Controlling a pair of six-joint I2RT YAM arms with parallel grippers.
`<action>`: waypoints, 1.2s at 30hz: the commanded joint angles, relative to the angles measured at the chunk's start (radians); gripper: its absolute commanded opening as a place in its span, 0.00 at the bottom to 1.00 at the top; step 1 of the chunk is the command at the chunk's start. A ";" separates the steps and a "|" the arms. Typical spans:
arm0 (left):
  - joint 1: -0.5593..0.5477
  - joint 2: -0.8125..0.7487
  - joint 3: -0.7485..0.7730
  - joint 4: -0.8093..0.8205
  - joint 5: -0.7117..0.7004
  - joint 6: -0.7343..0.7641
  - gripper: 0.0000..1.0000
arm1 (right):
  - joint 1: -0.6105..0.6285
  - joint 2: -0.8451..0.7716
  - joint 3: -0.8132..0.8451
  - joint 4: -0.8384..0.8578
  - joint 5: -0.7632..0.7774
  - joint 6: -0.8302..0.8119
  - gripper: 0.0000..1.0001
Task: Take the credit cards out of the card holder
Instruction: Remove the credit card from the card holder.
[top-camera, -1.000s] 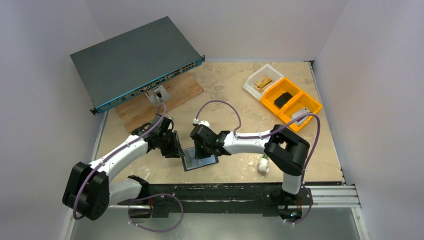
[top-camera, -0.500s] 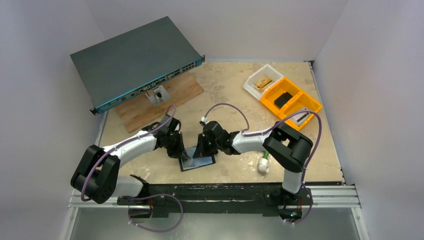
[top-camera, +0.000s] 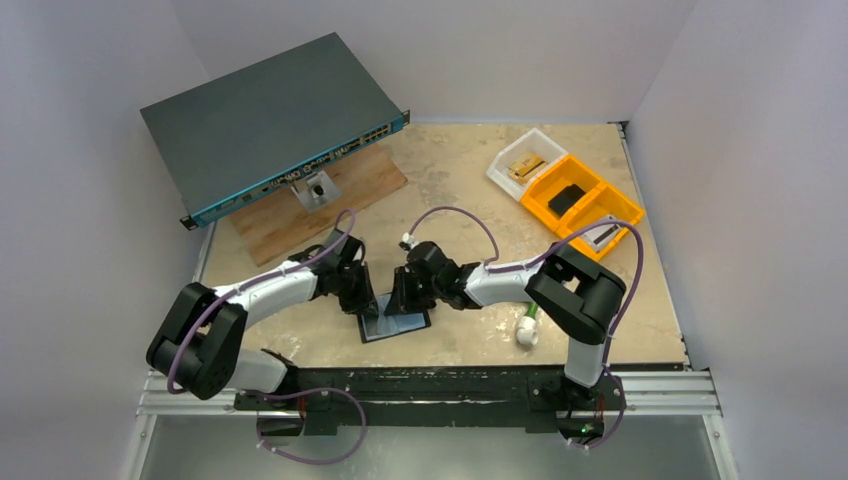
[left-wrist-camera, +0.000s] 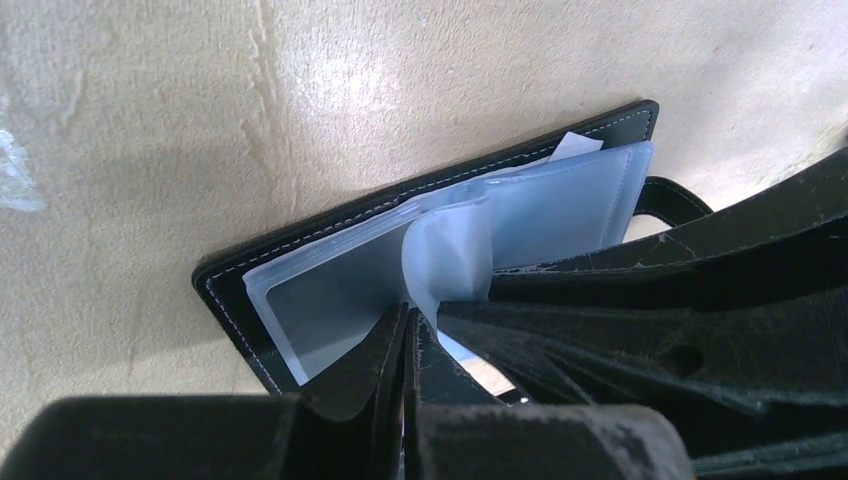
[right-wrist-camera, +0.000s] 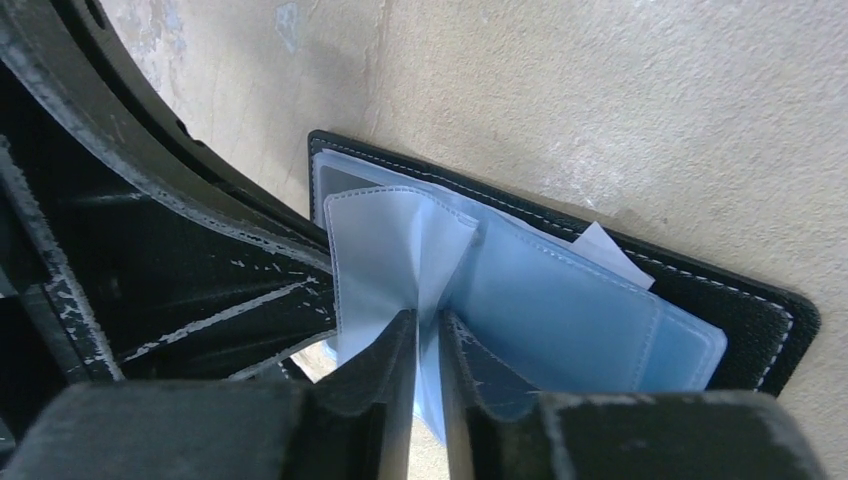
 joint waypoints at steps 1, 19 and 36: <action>-0.006 0.009 -0.016 0.028 -0.012 -0.008 0.00 | 0.005 -0.036 0.030 -0.126 0.039 -0.041 0.20; -0.077 -0.029 0.046 0.056 0.030 0.005 0.04 | 0.006 -0.289 0.079 -0.340 0.238 -0.030 0.43; -0.135 0.125 0.172 0.072 0.039 -0.021 0.04 | 0.001 -0.365 0.008 -0.403 0.326 -0.016 0.42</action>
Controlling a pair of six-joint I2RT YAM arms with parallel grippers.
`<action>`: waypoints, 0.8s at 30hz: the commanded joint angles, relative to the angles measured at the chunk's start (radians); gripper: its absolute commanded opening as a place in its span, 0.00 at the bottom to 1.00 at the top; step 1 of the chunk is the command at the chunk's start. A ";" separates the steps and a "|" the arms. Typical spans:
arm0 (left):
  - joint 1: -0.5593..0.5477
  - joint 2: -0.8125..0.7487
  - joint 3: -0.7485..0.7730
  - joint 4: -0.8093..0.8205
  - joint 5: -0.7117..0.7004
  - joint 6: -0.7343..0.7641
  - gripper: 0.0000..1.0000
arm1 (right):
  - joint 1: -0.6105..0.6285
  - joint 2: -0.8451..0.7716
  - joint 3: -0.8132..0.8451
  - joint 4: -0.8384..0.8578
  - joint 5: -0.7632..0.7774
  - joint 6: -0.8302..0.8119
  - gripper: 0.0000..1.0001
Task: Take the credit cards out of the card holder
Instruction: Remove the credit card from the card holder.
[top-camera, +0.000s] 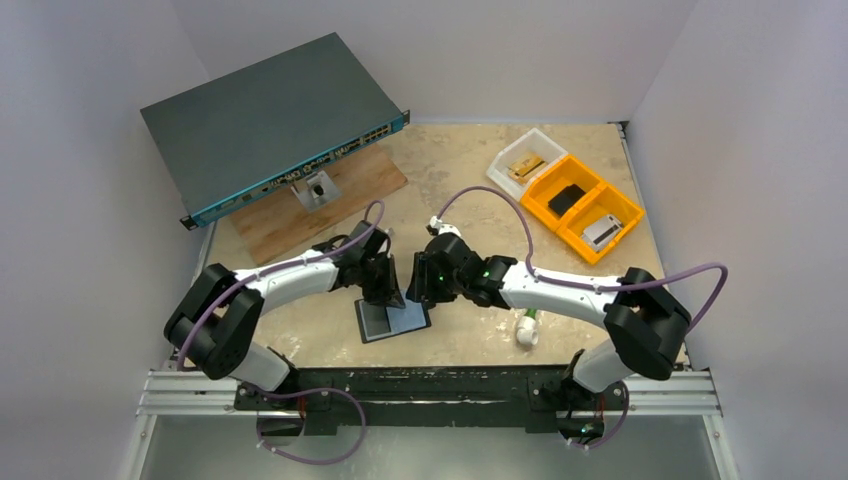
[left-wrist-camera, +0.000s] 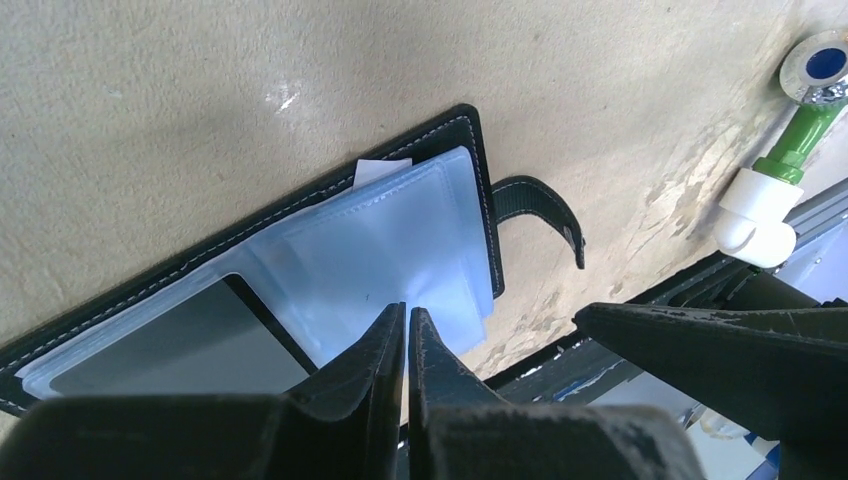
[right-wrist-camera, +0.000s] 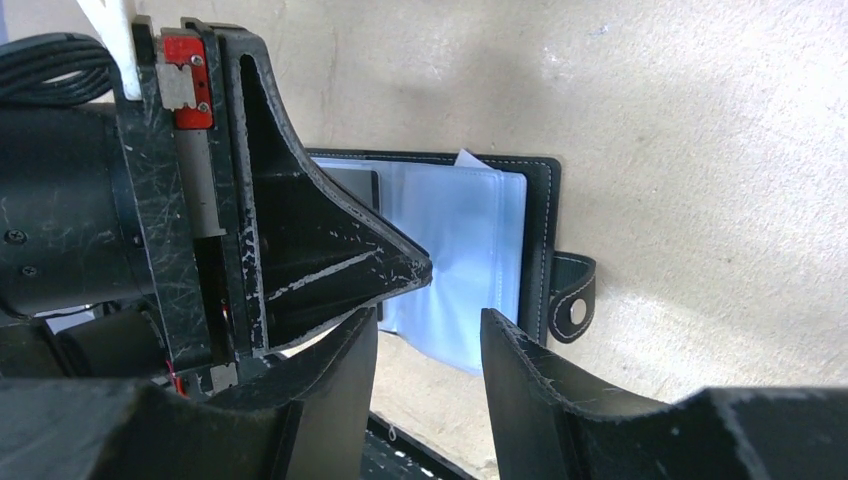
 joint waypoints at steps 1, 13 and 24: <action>-0.008 0.012 0.041 0.000 0.003 -0.014 0.04 | -0.003 -0.016 0.004 -0.018 0.032 0.001 0.42; 0.109 -0.279 -0.100 -0.227 -0.176 0.015 0.12 | 0.037 0.118 0.100 0.029 -0.057 -0.054 0.42; 0.131 -0.322 -0.193 -0.197 -0.175 0.001 0.06 | 0.058 0.285 0.192 0.088 -0.174 -0.047 0.41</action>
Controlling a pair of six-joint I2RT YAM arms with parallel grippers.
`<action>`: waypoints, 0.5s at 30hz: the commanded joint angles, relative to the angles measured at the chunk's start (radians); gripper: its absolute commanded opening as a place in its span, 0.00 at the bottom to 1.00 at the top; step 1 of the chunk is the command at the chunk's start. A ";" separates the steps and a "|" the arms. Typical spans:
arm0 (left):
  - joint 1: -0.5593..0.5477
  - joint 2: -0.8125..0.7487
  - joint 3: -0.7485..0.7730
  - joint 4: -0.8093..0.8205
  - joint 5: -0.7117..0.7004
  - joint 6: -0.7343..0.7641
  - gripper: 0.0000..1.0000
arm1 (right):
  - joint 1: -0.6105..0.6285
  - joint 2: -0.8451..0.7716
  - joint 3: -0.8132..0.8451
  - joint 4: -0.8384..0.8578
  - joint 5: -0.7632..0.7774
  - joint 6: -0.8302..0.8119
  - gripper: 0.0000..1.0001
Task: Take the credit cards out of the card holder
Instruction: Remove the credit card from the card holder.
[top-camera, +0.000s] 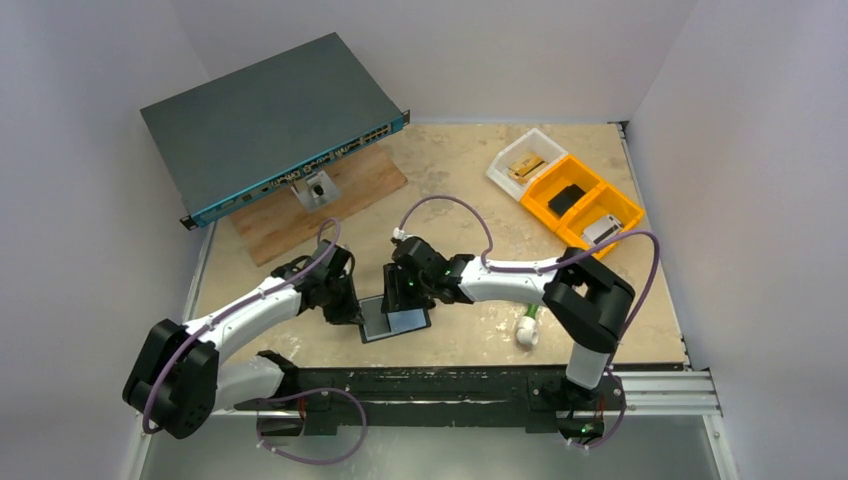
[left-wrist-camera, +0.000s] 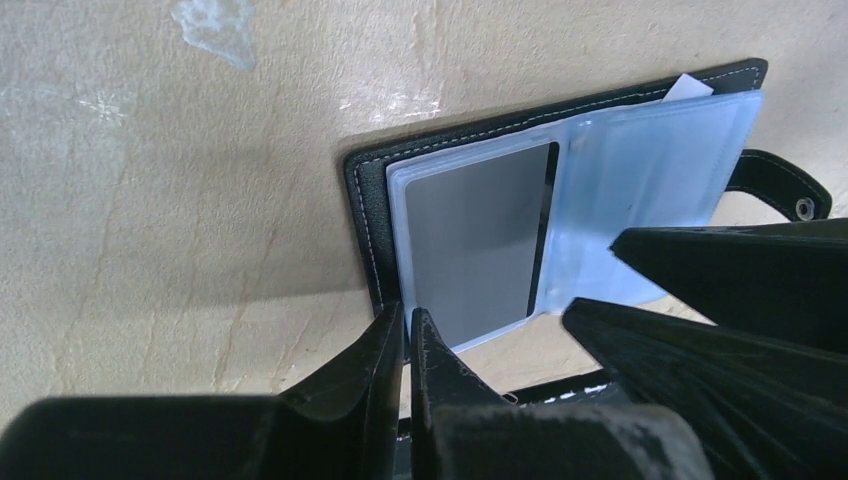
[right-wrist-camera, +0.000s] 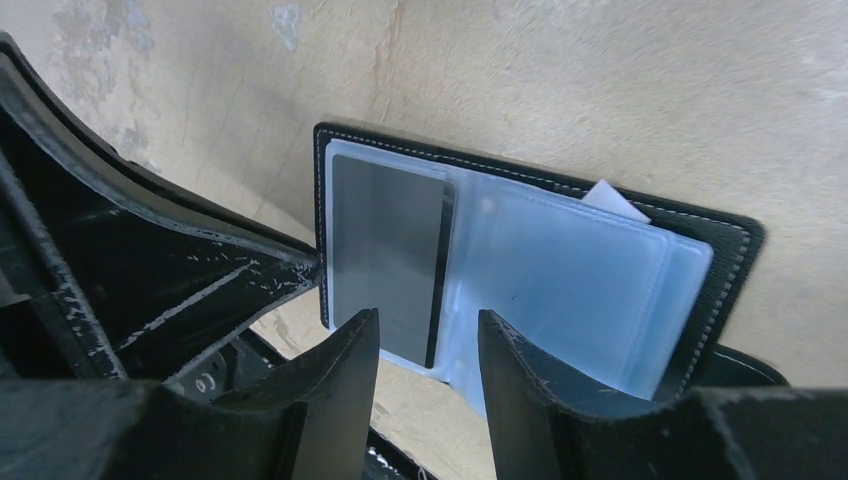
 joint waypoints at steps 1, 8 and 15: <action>0.008 -0.014 -0.005 0.028 -0.010 -0.001 0.06 | 0.006 0.027 0.043 0.044 -0.058 -0.011 0.41; 0.008 0.015 -0.005 0.060 0.004 0.000 0.03 | 0.005 0.061 0.046 0.072 -0.096 -0.005 0.41; 0.008 0.050 -0.007 0.082 0.009 0.003 0.00 | -0.003 0.078 0.022 0.097 -0.123 0.017 0.41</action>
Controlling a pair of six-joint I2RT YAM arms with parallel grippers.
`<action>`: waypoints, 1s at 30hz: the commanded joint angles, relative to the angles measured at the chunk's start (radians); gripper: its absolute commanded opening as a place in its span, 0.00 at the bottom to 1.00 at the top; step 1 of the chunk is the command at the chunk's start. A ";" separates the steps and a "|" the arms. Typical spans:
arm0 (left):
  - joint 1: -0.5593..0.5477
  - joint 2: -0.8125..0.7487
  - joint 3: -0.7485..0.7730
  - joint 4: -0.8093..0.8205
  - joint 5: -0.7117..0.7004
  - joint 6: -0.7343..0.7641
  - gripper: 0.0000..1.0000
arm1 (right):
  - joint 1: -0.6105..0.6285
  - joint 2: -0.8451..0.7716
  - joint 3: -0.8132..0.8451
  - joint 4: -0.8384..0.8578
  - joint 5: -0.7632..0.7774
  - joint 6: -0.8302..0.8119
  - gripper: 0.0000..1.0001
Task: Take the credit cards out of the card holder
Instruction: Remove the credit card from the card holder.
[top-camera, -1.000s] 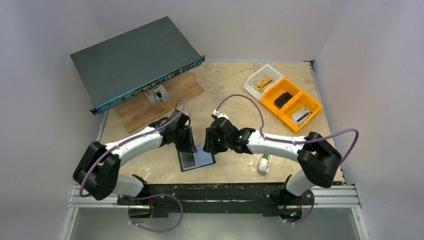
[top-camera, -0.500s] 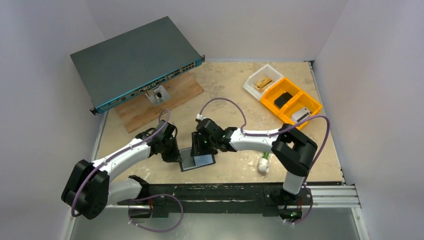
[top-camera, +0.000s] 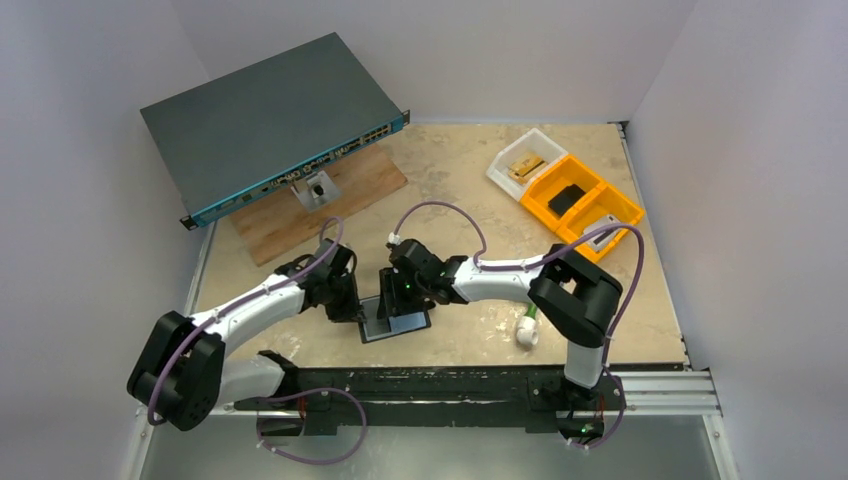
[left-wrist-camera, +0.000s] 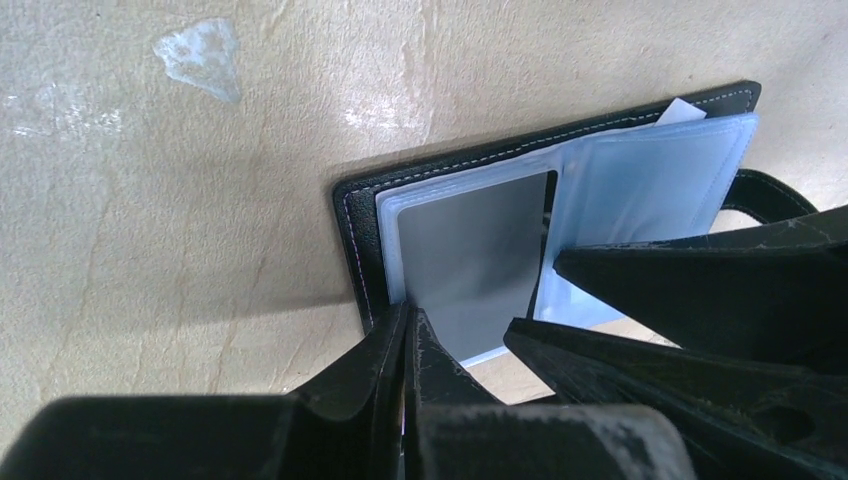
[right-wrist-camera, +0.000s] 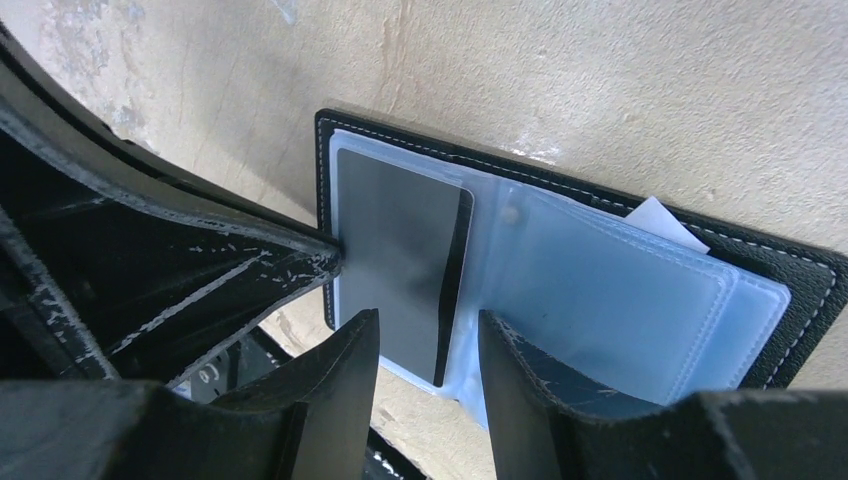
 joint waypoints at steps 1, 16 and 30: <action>0.006 0.017 -0.008 0.041 0.007 0.003 0.00 | -0.009 0.000 0.001 0.054 -0.045 0.020 0.41; 0.005 0.086 -0.004 0.101 0.051 -0.004 0.00 | -0.122 0.031 -0.223 0.396 -0.263 0.142 0.43; 0.001 0.195 0.008 0.080 -0.030 -0.045 0.00 | -0.189 0.056 -0.326 0.605 -0.367 0.210 0.43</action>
